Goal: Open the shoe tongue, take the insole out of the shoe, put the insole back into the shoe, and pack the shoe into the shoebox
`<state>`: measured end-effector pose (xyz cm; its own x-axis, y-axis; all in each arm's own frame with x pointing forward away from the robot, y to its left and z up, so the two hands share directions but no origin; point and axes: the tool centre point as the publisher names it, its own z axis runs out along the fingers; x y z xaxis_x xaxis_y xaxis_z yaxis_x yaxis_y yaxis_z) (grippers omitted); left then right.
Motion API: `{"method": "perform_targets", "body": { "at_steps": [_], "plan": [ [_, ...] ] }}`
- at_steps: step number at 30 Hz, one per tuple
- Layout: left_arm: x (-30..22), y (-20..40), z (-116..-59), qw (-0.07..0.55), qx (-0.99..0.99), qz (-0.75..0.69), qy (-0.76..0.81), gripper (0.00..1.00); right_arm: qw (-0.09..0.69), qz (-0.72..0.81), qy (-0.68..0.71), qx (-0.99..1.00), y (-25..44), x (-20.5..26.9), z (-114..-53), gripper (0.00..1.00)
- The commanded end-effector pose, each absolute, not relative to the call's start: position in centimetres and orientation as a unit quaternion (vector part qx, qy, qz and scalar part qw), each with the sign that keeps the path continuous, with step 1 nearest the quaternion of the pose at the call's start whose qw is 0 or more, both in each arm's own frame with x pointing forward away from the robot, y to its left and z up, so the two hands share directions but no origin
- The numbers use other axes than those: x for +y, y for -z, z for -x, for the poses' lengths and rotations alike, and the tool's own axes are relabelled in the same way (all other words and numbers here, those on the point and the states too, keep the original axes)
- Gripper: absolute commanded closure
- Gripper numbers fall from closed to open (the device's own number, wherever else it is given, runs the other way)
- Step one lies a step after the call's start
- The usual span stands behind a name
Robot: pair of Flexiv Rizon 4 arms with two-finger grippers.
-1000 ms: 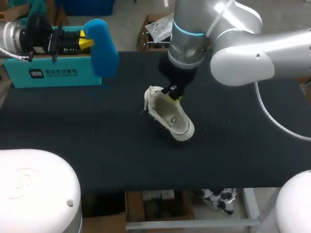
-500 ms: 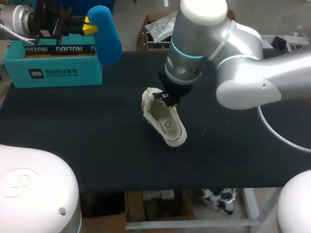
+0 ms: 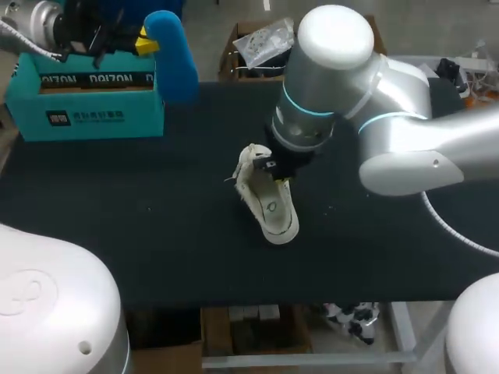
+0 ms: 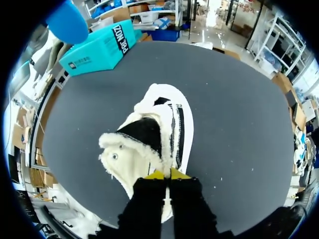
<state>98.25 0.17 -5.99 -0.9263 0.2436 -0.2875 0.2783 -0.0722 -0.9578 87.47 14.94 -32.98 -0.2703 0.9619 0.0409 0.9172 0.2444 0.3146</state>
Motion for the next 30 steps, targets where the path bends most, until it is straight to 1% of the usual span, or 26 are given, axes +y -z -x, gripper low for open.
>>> {"method": "perform_targets", "body": {
  "at_steps": [1, 5, 8, 9, 12, 24, 25, 26, 27, 29, 30],
  "plan": [
    [0.0, 6.2, -98.1, -0.014, 0.677, -0.219, 0.702, 1.00, 0.091, -0.597, -0.172, 0.778, 33.2, 13.4, -87.1, 0.00],
    [-0.8, 6.3, -96.5, -0.016, 0.668, -0.236, 0.706, 1.00, 0.096, -0.596, -0.165, 0.780, 32.1, 12.5, -86.8, 0.00],
    [-1.8, 6.2, -94.7, -0.007, 0.651, -0.242, 0.720, 1.00, 0.106, -0.594, -0.169, 0.780, 31.1, 11.3, -86.1, 0.00],
    [-2.2, 6.2, -93.9, -0.001, 0.638, -0.231, 0.734, 1.00, 0.106, -0.594, -0.171, 0.779, 30.7, 10.8, -85.7, 0.00],
    [-3.4, 6.3, -92.6, -0.016, 0.625, -0.185, 0.758, 1.00, 0.107, -0.592, -0.179, 0.778, 30.4, 10.3, -85.5, 0.00],
    [-3.4, 6.3, -92.6, -0.016, 0.625, -0.185, 0.758, 1.00, 0.107, -0.592, -0.179, 0.778, 30.4, 10.3, -85.5, 0.00],
    [-3.9, 6.6, -92.2, -0.006, 0.626, -0.179, 0.759, 1.00, 0.098, -0.591, -0.182, 0.779, 30.4, 10.1, -85.6, 0.00],
    [-4.4, 6.9, -91.5, -0.016, 0.629, -0.191, 0.754, 1.00, 0.093, -0.591, -0.184, 0.780, 30.3, 9.6, -85.7, 0.00],
    [-4.9, 7.0, -90.9, 0.000, 0.631, -0.187, 0.753, 1.00, 0.085, -0.597, -0.192, 0.775, 30.0, 9.1, -85.6, 0.00],
    [-5.8, 7.3, -89.6, 0.001, 0.636, -0.199, 0.746, 1.00, 0.064, -0.607, -0.194, 0.768, 29.6, 8.3, -85.4, 0.00],
    [-6.3, 7.4, -88.8, 0.006, 0.635, -0.199, 0.746, 1.00, 0.040, -0.621, -0.200, 0.757, 29.4, 7.6, -85.1, 0.00]
  ]
}}
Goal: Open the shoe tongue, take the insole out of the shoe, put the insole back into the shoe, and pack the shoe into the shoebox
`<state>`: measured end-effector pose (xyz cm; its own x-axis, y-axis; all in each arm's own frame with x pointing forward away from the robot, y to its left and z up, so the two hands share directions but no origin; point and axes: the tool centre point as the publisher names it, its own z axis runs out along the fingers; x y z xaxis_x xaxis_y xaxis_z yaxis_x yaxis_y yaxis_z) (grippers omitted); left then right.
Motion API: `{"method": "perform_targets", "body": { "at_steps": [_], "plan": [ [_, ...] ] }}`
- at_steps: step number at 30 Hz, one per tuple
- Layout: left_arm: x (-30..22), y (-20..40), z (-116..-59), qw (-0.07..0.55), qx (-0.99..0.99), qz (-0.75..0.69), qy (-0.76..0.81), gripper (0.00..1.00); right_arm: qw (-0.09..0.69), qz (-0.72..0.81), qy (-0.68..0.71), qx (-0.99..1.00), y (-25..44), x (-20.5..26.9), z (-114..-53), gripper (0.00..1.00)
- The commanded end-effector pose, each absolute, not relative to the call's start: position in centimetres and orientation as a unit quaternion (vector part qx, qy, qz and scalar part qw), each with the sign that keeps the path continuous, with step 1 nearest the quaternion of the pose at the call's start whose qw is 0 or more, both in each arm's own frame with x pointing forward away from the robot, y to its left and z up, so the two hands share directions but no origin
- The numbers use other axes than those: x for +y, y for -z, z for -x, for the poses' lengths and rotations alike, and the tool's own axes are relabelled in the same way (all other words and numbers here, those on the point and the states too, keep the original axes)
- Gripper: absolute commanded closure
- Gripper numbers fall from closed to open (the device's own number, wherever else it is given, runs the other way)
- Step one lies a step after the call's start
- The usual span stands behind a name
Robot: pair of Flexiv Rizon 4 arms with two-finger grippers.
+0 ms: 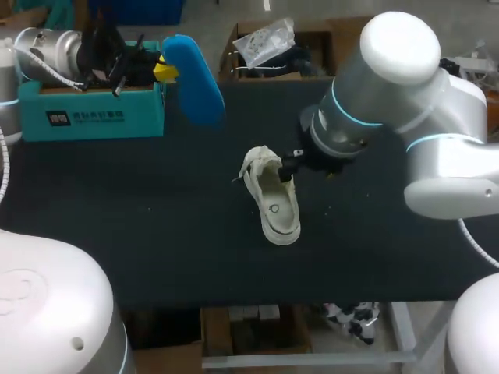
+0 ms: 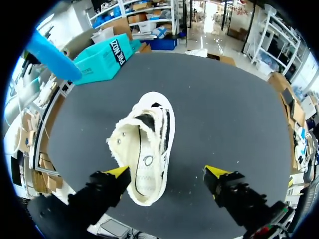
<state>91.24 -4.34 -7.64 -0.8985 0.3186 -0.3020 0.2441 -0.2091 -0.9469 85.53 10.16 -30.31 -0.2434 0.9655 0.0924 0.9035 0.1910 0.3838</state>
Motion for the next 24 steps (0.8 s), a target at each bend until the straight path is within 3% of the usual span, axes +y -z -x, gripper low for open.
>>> {"method": "perform_targets", "body": {
  "at_steps": [1, 15, 24],
  "plan": [
    [-6.6, 7.5, -88.3, -0.005, -0.637, 0.202, -0.744, 1.00, 0.026, -0.633, -0.195, 0.749, 29.3, 7.0, -84.8, 0.00],
    [-11.3, 10.6, -83.8, 0.019, -0.620, 0.062, -0.782, 1.00, -0.039, -0.689, -0.206, 0.694, 29.7, 2.7, -79.4, 0.00],
    [-12.4, 11.0, -82.6, 0.031, -0.622, -0.012, -0.782, 1.00, -0.049, -0.682, -0.210, 0.698, 29.7, 2.3, -78.6, 0.00]
  ]
}}
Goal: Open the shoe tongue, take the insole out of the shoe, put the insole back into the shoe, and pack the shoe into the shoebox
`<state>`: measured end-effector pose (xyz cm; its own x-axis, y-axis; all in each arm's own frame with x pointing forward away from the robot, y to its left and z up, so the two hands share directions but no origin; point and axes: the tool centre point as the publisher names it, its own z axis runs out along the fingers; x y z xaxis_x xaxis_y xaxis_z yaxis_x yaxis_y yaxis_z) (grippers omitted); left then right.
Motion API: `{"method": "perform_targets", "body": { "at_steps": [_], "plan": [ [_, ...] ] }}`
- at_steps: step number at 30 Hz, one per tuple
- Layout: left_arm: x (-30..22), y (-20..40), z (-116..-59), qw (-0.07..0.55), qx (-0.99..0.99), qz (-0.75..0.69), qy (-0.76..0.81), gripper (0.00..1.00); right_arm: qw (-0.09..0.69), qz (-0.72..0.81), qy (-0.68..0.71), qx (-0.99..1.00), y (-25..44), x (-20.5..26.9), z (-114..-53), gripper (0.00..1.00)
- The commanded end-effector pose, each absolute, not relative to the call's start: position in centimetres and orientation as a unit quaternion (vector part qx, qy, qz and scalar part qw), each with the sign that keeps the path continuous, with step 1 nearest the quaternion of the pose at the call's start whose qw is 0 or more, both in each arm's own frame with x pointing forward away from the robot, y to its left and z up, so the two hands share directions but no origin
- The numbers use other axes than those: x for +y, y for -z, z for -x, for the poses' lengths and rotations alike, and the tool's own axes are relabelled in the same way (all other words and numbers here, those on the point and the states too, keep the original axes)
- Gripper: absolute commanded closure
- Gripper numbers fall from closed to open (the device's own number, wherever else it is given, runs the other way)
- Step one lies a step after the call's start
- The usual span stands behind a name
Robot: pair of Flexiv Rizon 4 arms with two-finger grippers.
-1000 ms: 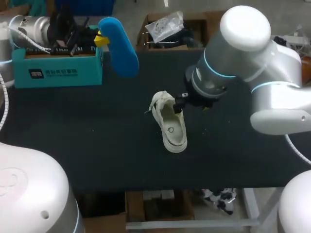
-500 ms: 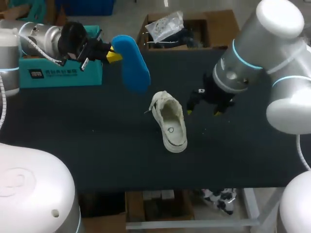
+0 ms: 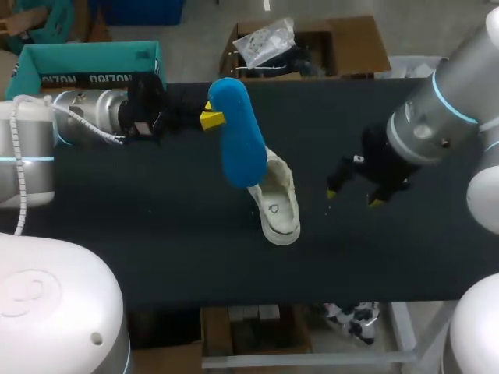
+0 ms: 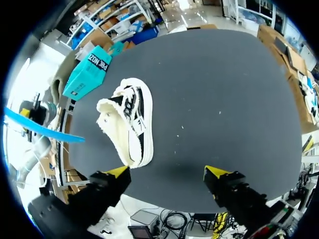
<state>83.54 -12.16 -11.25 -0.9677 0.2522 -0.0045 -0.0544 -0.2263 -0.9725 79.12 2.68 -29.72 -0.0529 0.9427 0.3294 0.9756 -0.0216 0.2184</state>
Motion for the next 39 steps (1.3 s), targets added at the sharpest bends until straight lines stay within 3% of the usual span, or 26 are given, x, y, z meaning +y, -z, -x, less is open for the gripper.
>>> {"method": "perform_targets", "body": {
  "at_steps": [1, 10, 12, 15, 28, 29, 30, 33, 39],
  "plan": [
    [-12.5, 11.0, -82.4, 0.037, -0.621, -0.015, -0.783, 1.00, 0.049, 0.682, 0.210, -0.698, 29.7, 2.3, -78.6, 0.00],
    [-13.9, 10.8, -81.7, 0.082, -0.624, -0.046, -0.775, 1.00, 0.049, 0.682, 0.210, -0.698, 29.7, 2.3, -78.6, 0.00],
    [-14.3, 11.0, -81.6, 0.095, -0.634, -0.055, -0.766, 1.00, 0.075, 0.702, 0.197, -0.680, 29.0, 2.5, -78.6, 0.00],
    [-14.5, 11.1, -81.6, 0.101, -0.638, -0.058, -0.761, 1.00, 0.212, 0.782, 0.158, -0.565, 28.7, 2.3, -78.2, 0.00],
    [-14.5, 11.1, -81.6, 0.101, -0.638, -0.058, -0.761, 1.00, 0.233, 0.776, 0.141, -0.569, 27.3, 3.0, -76.7, 0.00],
    [-14.5, 11.1, -81.6, 0.101, -0.638, -0.058, -0.761, 1.00, 0.286, 0.781, 0.133, -0.540, 27.2, 3.3, -77.5, 0.00],
    [-14.5, 11.1, -81.6, 0.101, -0.638, -0.058, -0.761, 1.00, 0.272, 0.790, 0.117, -0.536, 26.8, 3.8, -78.1, 0.00],
    [-14.5, 11.1, -81.6, 0.101, -0.638, -0.058, -0.761, 1.00, 0.410, 0.817, 0.082, -0.396, 25.8, 5.0, -78.9, 0.00],
    [-14.5, 11.1, -81.6, 0.101, -0.638, -0.058, -0.761, 1.00, 0.422, 0.808, 0.072, -0.404, 24.9, 6.5, -78.8, 0.00]
  ]
}}
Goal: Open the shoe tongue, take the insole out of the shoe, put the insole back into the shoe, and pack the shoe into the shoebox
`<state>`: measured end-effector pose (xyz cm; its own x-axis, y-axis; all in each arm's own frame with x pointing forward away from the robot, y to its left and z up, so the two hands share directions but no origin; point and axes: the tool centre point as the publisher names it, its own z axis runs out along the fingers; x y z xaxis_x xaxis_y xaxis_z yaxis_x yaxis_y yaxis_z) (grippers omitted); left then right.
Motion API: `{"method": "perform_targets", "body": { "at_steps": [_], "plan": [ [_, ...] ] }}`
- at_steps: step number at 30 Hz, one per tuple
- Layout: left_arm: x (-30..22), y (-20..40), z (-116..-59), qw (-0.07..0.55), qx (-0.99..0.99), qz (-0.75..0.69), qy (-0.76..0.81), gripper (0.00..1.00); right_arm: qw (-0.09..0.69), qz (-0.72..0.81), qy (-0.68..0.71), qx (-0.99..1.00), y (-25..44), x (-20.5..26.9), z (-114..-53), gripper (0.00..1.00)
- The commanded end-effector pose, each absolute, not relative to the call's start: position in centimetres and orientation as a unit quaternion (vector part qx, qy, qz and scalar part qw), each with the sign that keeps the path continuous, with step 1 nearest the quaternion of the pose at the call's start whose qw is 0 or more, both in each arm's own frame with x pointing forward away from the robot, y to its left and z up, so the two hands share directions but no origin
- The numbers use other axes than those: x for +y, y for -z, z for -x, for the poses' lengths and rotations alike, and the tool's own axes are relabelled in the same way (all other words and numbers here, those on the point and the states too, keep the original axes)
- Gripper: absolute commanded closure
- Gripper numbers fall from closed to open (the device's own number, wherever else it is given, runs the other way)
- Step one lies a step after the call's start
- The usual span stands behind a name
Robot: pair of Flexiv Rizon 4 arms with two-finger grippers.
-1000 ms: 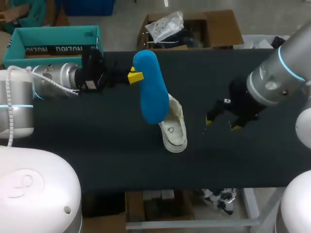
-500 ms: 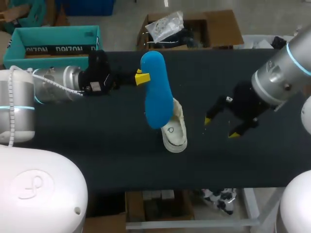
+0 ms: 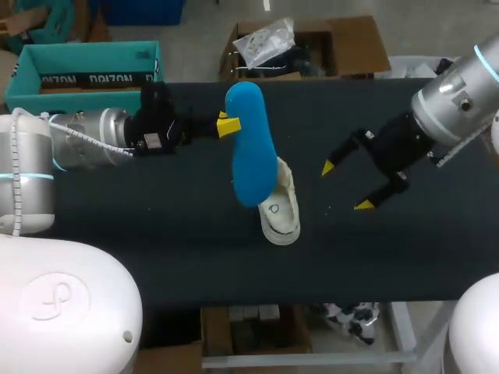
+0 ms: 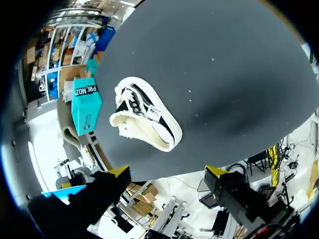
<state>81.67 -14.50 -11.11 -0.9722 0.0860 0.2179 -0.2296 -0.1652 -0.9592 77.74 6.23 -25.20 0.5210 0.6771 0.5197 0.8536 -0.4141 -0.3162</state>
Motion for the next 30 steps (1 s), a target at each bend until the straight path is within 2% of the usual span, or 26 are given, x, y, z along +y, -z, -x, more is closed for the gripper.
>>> {"method": "perform_targets", "body": {
  "at_steps": [1, 9, 13, 16, 30],
  "plan": [
    [-14.5, 11.1, -81.6, 0.101, -0.638, -0.058, -0.761, 1.00, 0.422, 0.808, 0.072, -0.404, 24.9, 6.5, -78.8, 0.00],
    [-14.5, 11.1, -81.6, 0.101, -0.638, -0.058, -0.761, 1.00, 0.422, 0.808, 0.072, -0.404, 24.9, 6.5, -78.8, 0.00],
    [-14.5, 11.1, -81.6, 0.101, -0.638, -0.058, -0.761, 1.00, 0.508, 0.796, 0.038, -0.327, 24.4, 8.0, -79.7, 0.00],
    [-14.5, 11.1, -81.6, 0.101, -0.638, -0.058, -0.761, 1.00, 0.581, 0.797, -0.002, -0.163, 25.3, 9.0, -79.2, 0.00],
    [-14.5, 11.1, -81.6, 0.101, -0.638, -0.058, -0.761, 1.00, 0.581, 0.797, -0.002, -0.163, 25.3, 9.0, -79.2, 0.00]
  ]
}}
